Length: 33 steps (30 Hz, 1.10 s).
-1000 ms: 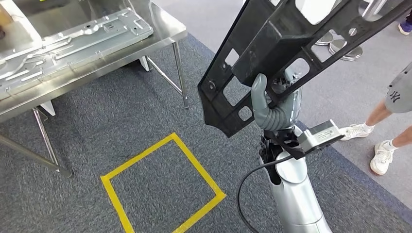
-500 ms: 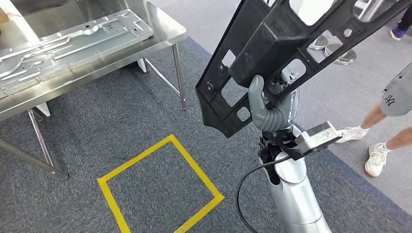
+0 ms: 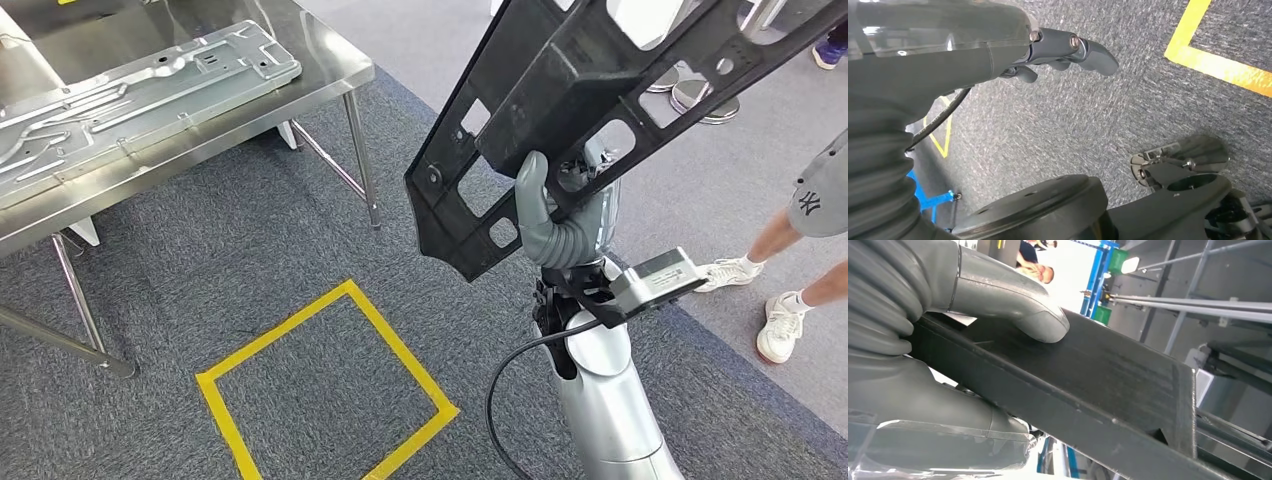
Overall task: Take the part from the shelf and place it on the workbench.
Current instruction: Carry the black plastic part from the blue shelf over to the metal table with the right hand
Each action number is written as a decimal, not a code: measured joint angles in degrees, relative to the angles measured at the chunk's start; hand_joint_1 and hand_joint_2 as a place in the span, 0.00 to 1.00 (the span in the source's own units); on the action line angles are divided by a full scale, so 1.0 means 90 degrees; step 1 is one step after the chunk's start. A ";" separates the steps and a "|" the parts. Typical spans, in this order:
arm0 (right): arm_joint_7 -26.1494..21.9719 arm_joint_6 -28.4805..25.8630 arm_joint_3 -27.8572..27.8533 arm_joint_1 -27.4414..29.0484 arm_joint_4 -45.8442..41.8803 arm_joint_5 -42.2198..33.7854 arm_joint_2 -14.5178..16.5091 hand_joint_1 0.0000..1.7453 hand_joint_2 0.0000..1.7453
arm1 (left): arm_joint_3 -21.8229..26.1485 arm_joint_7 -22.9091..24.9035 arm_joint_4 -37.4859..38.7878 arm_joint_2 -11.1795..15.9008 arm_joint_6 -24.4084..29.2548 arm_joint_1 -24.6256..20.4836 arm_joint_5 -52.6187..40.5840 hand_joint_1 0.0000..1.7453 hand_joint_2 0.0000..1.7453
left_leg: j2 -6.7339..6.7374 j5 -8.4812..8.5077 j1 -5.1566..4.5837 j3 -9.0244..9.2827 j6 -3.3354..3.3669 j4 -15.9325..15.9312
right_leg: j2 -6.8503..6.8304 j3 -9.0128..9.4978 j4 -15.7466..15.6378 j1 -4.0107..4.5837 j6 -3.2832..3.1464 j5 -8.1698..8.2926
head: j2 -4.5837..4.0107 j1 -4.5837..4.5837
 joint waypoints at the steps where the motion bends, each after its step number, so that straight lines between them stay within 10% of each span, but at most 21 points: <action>1: -0.0001 0.0000 0.0000 -0.0008 -0.0007 -0.0001 0.0001 0.97 1.00 | 0.0002 -0.0012 -0.0001 0.0002 0.0006 -0.0008 -0.0004 0.00 1.00 | -0.0002 -0.0140 0.0005 -0.0156 -0.0015 0.0330 | -0.0006 0.0059 -0.0020 -0.0005 -0.0034 -0.0030 | 0.0000 0.0000; 5: 0.0001 0.0000 0.0002 0.0016 -0.0006 -0.0001 0.0001 0.97 1.00 | 0.0016 -0.0066 -0.0001 0.0003 0.0021 -0.0118 0.0002 0.00 1.00 | -0.0002 -0.0403 0.0002 -0.1066 -0.0021 0.1785 | -0.0016 0.0292 -0.0024 0.0047 -0.0087 -0.0222 | -0.0001 0.0000; 9: 0.0000 -0.0001 0.0004 0.0013 -0.0002 -0.0001 0.0002 0.97 1.00 | 0.0021 -0.0065 0.0001 0.0005 0.0033 -0.0081 -0.0018 0.00 1.00 | -0.0002 0.0656 -0.0032 -0.0722 0.0120 0.0512 | 0.0035 0.0625 -0.0040 0.0081 -0.0048 -0.0463 | -0.0001 -0.0001; 14: 0.0004 -0.0002 0.0004 0.0020 -0.0023 -0.0001 0.0001 0.97 1.00 | 0.0026 -0.0070 0.0001 0.0005 0.0056 -0.0050 -0.0054 0.00 1.00 | -0.0023 0.0509 -0.0075 -0.0359 0.0306 -0.0146 | 0.0033 0.0649 0.0070 0.0058 0.0156 -0.0527 | 0.0000 -0.0002; 16: -0.0001 -0.0002 0.0008 -0.0002 -0.0034 0.0002 0.0001 0.97 1.00 | 0.0026 -0.0070 0.0002 0.0003 0.0063 -0.0038 -0.0064 0.00 1.00 | -0.0042 0.0446 -0.0050 -0.0182 0.0356 -0.0211 | 0.0026 0.0363 0.0553 0.0043 0.0217 -0.0591 | 0.0000 -0.0001; 19: -0.0001 -0.0004 0.0010 0.0008 -0.0036 0.0007 -0.0002 0.97 1.00 | 0.0026 -0.0068 0.0002 0.0003 0.0070 -0.0007 -0.0072 0.00 1.00 | -0.0045 0.0251 -0.0046 0.0072 0.0368 -0.0229 | 0.0024 -0.0580 0.1722 0.0024 0.0277 -0.0902 | -0.0001 0.0000; 21: 0.0004 -0.0005 0.0010 0.0032 -0.0033 0.0006 -0.0003 0.97 1.00 | 0.0026 -0.0066 0.0002 0.0003 0.0075 0.0015 -0.0075 0.00 1.00 | -0.0065 0.0080 -0.0042 0.0314 0.0346 -0.0228 | 0.0022 -0.0950 0.1800 0.0009 0.0287 -0.0988 | -0.0001 0.0000; 22: 0.0002 -0.0005 0.0010 0.0035 -0.0033 0.0006 -0.0004 0.97 1.00 | 0.0026 -0.0065 0.0001 0.0004 0.0079 0.0027 -0.0077 0.00 1.00 | -0.0077 -0.0020 -0.0039 0.0454 0.0330 -0.0228 | 0.0020 -0.0983 0.1526 0.0005 0.0277 -0.0849 | -0.0001 0.0000; 26: 0.0010 -0.0003 0.0014 0.0047 -0.0015 0.0007 -0.0005 0.97 1.00 | 0.0038 -0.0054 0.0002 0.0002 0.0089 0.0073 -0.0063 0.00 1.00 | -0.0106 -0.0406 -0.0052 0.0799 0.0213 -0.0238 | -0.0001 -0.0932 0.0270 0.0061 0.0131 0.0689 | -0.0001 0.0009; 30: 0.0006 -0.0005 0.0005 0.0039 -0.0038 0.0004 0.0001 0.97 1.00 | 0.0055 -0.0054 0.0002 0.0005 0.0098 0.0060 -0.0054 0.00 1.00 | -0.0097 -0.0257 -0.0037 0.0746 0.0070 0.0021 | 0.0019 -0.0727 0.0064 0.0079 -0.0072 0.0671 | 0.0001 -0.0001; 33: 0.0001 -0.0004 0.0002 0.0047 -0.0039 0.0004 0.0001 0.97 1.00 | 0.0069 -0.0067 0.0002 0.0005 0.0092 0.0023 -0.0044 0.00 1.00 | -0.0096 -0.0546 -0.0033 0.0002 0.0041 0.1167 | 0.0016 -0.0460 -0.0073 0.0061 -0.0134 0.0536 | 0.0000 -0.0002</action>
